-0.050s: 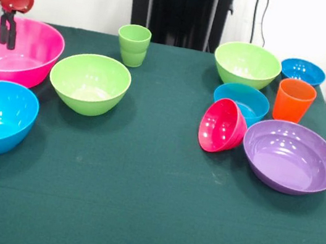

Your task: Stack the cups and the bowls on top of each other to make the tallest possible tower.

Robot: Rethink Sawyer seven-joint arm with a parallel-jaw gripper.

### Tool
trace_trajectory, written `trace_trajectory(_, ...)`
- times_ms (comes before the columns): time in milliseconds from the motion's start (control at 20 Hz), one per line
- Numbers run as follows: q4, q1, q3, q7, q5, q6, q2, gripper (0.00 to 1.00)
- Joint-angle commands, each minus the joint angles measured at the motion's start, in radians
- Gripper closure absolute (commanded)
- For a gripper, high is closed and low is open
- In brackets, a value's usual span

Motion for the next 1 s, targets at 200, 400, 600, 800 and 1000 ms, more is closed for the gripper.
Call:
trace_trajectory(200, 0.02, 0.033, 0.053, -0.077, -0.012, 0.023, 0.058, 0.0)
trace_trajectory(400, 0.009, 0.04, 0.056, -0.069, -0.014, 0.011, 0.076, 0.0)
trace_trajectory(600, -0.001, 0.042, 0.06, -0.065, -0.015, 0.001, 0.091, 0.0)
trace_trajectory(800, -0.005, 0.044, 0.062, -0.06, -0.017, -0.01, 0.099, 0.0)
trace_trajectory(1000, -0.006, 0.046, 0.063, -0.052, -0.019, -0.023, 0.107, 0.0)
